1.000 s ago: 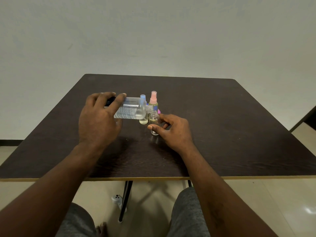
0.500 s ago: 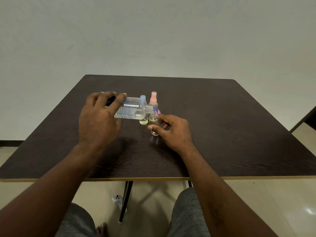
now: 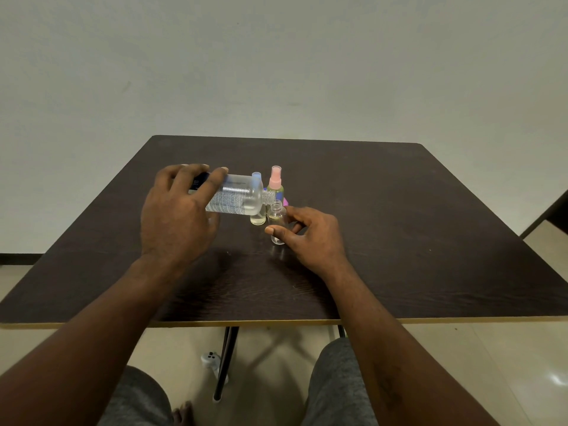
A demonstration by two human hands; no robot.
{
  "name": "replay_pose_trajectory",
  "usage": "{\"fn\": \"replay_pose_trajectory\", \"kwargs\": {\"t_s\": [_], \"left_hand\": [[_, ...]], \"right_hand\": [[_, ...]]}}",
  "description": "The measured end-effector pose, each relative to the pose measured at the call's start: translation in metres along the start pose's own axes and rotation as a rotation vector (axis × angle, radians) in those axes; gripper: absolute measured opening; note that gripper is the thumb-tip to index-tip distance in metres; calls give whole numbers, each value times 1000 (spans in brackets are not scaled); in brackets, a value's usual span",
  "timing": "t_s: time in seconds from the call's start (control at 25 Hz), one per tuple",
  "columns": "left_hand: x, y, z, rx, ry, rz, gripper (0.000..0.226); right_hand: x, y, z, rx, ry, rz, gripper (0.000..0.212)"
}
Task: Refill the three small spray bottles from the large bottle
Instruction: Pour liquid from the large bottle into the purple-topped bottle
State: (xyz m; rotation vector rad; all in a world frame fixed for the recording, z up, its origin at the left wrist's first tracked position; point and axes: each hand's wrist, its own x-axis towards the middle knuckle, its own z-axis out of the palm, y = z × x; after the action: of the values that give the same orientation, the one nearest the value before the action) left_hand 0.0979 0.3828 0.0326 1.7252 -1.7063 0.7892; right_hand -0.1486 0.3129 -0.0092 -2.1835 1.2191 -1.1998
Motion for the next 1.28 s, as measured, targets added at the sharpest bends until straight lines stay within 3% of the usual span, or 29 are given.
{"fn": "replay_pose_trajectory", "kwargs": {"t_s": [1.28], "left_hand": [[2,-1,-2,10,-3,15,72]], "right_hand": [[0,-2,-1,-11,-2,1,58]]}}
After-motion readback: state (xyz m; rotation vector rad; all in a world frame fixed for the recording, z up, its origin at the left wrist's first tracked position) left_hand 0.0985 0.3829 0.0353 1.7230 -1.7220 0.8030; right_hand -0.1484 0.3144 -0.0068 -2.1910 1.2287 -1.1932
